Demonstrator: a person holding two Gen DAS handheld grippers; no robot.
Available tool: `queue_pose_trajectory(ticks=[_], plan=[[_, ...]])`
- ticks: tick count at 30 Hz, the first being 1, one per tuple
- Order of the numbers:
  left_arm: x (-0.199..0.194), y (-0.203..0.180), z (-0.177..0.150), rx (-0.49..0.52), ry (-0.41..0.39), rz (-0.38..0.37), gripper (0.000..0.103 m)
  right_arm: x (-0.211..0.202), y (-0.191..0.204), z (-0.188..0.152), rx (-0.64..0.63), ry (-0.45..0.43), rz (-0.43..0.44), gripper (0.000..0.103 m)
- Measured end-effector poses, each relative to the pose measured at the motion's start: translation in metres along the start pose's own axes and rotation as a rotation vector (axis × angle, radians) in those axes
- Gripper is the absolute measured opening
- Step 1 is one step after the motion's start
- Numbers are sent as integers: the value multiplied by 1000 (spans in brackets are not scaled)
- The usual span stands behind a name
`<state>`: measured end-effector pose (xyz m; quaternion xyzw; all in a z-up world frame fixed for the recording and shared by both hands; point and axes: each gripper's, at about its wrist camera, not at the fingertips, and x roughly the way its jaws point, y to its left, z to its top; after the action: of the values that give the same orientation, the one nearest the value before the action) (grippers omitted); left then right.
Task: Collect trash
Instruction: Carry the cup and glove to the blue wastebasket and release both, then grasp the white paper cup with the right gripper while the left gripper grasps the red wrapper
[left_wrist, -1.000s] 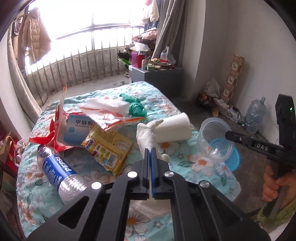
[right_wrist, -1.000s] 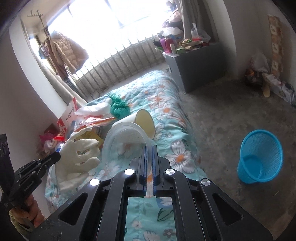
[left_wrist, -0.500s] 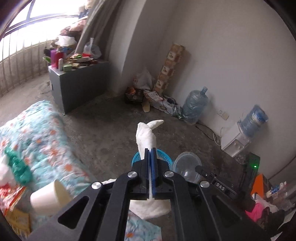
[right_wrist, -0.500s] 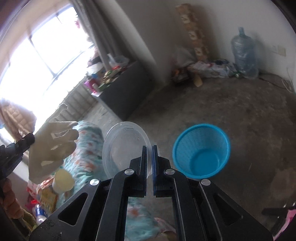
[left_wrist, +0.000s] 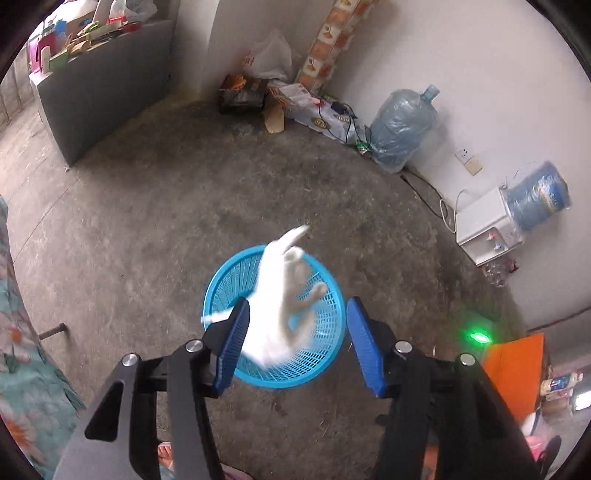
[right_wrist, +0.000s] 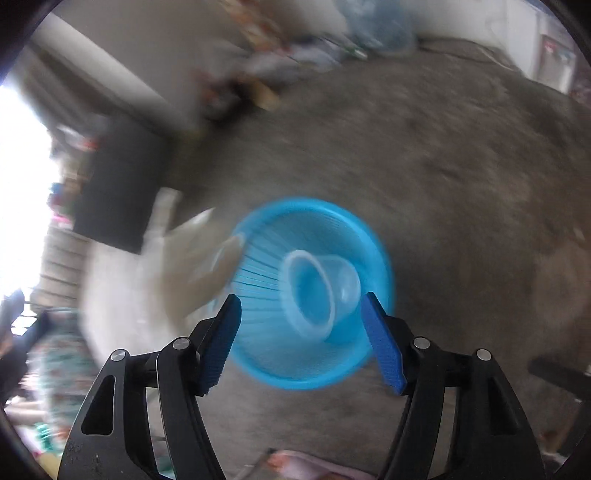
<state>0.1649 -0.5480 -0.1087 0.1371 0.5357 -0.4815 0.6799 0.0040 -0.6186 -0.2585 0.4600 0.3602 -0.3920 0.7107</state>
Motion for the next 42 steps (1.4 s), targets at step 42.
queue_pose_trajectory(ticks=[42], plan=[[-444, 260, -382, -434, -693, 674, 77, -151, 250, -193, -743, 194, 712, 70]])
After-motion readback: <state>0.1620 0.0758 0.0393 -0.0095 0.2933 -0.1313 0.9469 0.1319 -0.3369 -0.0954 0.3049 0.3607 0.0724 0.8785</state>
